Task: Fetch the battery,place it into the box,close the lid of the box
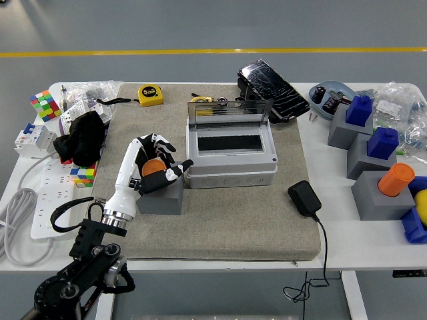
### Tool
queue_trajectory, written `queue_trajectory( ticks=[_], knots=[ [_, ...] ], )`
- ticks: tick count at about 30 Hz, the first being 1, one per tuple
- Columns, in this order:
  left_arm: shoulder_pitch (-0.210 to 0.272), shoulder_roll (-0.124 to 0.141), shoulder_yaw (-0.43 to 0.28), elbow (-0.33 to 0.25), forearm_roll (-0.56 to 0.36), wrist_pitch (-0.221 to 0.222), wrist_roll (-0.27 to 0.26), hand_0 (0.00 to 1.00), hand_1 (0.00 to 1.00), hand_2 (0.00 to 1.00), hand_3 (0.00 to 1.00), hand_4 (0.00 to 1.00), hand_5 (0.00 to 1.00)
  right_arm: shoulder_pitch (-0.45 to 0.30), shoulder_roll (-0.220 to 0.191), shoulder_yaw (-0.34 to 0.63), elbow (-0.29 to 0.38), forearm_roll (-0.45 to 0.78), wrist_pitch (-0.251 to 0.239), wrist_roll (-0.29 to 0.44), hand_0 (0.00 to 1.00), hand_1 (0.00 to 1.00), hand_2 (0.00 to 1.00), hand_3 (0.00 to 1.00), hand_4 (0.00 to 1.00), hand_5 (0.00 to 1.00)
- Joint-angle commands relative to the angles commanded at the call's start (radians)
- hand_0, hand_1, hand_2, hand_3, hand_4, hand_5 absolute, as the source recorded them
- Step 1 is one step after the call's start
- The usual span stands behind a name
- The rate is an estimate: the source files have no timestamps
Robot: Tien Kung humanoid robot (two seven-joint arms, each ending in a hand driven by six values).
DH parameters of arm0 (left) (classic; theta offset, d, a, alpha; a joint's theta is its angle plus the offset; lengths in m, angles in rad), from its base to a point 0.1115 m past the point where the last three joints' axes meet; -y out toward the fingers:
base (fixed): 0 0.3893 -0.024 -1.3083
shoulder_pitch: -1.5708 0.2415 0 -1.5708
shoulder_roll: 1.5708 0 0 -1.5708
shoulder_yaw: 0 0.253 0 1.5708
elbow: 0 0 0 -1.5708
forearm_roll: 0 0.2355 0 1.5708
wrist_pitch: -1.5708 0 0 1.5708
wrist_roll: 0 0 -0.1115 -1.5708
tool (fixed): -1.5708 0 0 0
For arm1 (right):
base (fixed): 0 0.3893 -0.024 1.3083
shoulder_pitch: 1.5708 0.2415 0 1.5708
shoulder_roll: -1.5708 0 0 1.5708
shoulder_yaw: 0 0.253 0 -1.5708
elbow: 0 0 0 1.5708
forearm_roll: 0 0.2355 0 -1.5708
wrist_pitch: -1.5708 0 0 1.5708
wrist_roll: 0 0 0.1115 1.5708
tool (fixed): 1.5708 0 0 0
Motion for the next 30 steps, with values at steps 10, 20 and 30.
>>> queue_trajectory(
  ticks=[10, 20, 30],
  knots=[
    [-0.009, 0.000, 0.000, 0.008, -0.007, 0.022, -0.008, 0.087, 0.052, 0.196, 0.335, 0.937, 0.002, -0.001, 0.001, -0.002, 0.000, 0.000, 0.000, 0.000, 0.643, 0.663, 0.678, 0.583, 0.970, 0.580],
    [-0.015, 0.000, 0.001, 0.008, -0.009, 0.015, -0.008, 0.039, 0.021, 0.144, 0.239, 0.938, 0.002, 0.000, 0.001, -0.002, 0.000, 0.000, 0.000, 0.000, 0.643, 0.663, 0.678, 0.582, 0.970, 0.579],
    [-0.023, 0.000, -0.005, 0.009, -0.002, -0.001, -0.001, 0.017, 0.009, 0.075, 0.228, 0.983, 0.002, 0.000, 0.002, -0.004, 0.000, 0.002, 0.000, 0.001, 0.643, 0.663, 0.678, 0.582, 0.970, 0.580]
  ],
)
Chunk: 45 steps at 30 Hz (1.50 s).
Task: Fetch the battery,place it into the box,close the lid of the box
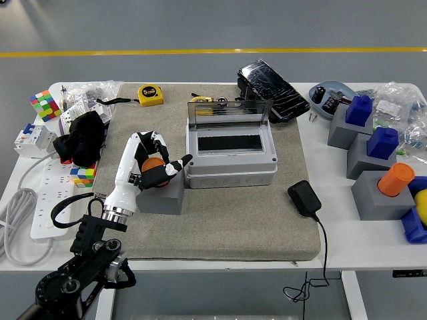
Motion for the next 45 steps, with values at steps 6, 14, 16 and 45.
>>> queue_trajectory(
  ticks=[6, 14, 16, 45],
  knots=[
    [-0.003, 0.000, -0.004, -0.011, 0.018, -0.010, 0.027, 0.015, 0.007, 0.072, 0.222, 0.982, 0.002, -0.001, 0.000, 0.001, 0.000, -0.002, 0.000, -0.001, 0.643, 0.663, 0.678, 0.582, 0.969, 0.580],
    [-0.012, 0.018, -0.002, -0.080, 0.084, -0.008, 0.089, 0.014, 0.006, 0.070, 0.215, 0.986, 0.002, 0.002, -0.001, -0.001, 0.000, 0.000, 0.000, -0.001, 0.643, 0.663, 0.678, 0.582, 0.970, 0.581],
    [-0.014, 0.022, -0.001, -0.101, 0.097, -0.004, 0.101, 0.014, 0.006, 0.070, 0.215, 0.986, 0.002, 0.002, -0.001, -0.001, 0.000, -0.001, 0.000, -0.002, 0.643, 0.663, 0.678, 0.582, 0.970, 0.581],
    [-0.365, 0.000, 0.275, -0.054, 0.492, 0.070, 0.535, 0.011, 0.002, 0.069, 0.210, 0.998, 0.002, -0.002, -0.003, -0.013, 0.000, 0.005, 0.001, -0.006, 0.643, 0.663, 0.678, 0.582, 0.970, 0.580]
  ],
)
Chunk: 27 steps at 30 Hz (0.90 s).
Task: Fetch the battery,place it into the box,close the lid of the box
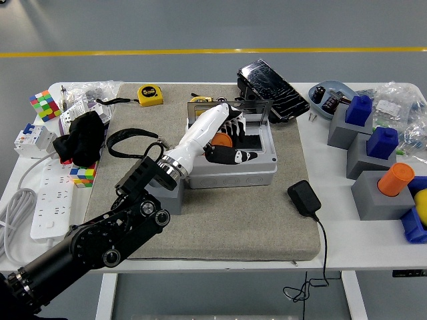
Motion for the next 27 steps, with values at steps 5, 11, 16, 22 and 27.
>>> queue_trajectory(
  ticks=[5, 11, 16, 22, 27],
  knots=[
    [-0.048, 0.000, 0.030, 0.070, 0.047, 0.011, -0.002, 0.010, 0.002, 0.069, 0.207, 0.998, 0.002, -0.001, 0.001, -0.004, 0.000, -0.001, 0.001, -0.001, 0.643, 0.661, 0.677, 0.582, 0.970, 0.580],
    [-0.082, 0.000, 0.056, 0.141, 0.045, 0.027, -0.020, 0.010, 0.002, 0.069, 0.206, 0.998, 0.002, 0.000, 0.002, -0.007, 0.000, -0.005, 0.003, -0.003, 0.644, 0.663, 0.678, 0.582, 0.970, 0.580],
    [-0.099, 0.000, 0.068, 0.179, 0.023, 0.045, -0.037, 0.010, 0.002, 0.070, 0.206, 0.998, 0.002, 0.002, 0.000, -0.008, 0.000, -0.006, 0.003, -0.004, 0.644, 0.662, 0.678, 0.581, 0.970, 0.580],
    [-0.101, 0.000, 0.083, 0.196, -0.014, 0.062, -0.071, 0.021, 0.017, 0.141, 0.240, 0.998, 0.002, 0.003, 0.000, -0.014, 0.000, 0.000, 0.003, -0.004, 0.644, 0.662, 0.678, 0.581, 0.969, 0.579],
    [-0.098, 0.000, 0.090, 0.202, -0.057, 0.082, -0.117, 0.131, 0.181, 0.238, 0.332, 0.998, 0.124, 0.004, 0.000, -0.016, 0.000, -0.001, 0.003, -0.004, 0.643, 0.662, 0.678, 0.582, 0.969, 0.580]
  ],
)
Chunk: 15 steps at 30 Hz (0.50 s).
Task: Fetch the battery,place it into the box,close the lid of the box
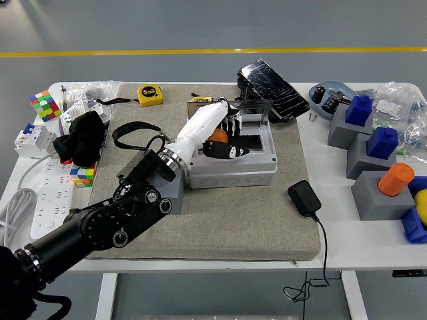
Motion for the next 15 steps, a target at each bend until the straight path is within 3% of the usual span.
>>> queue_trajectory(
  ticks=[5, 6, 15],
  knots=[
    [0.003, 0.000, 0.007, 0.009, -0.016, -0.014, -0.008, 0.131, 0.181, 0.238, 0.332, 0.998, 0.124, 0.000, 0.000, -0.006, 0.000, 0.003, 0.000, 0.001, 0.643, 0.662, 0.678, 0.582, 0.969, 0.580],
    [0.004, 0.000, 0.008, 0.011, -0.014, -0.018, -0.005, 0.195, 0.299, 0.301, 0.360, 0.998, 0.153, 0.000, 0.000, -0.008, 0.000, 0.004, 0.000, 0.002, 0.642, 0.662, 0.678, 0.582, 0.969, 0.580],
    [0.006, 0.000, 0.015, 0.018, -0.004, -0.024, -0.004, 0.216, 0.323, 0.320, 0.382, 0.998, 0.184, 0.003, -0.001, -0.014, 0.000, 0.010, 0.000, 0.003, 0.643, 0.662, 0.678, 0.582, 0.969, 0.579]
  ],
)
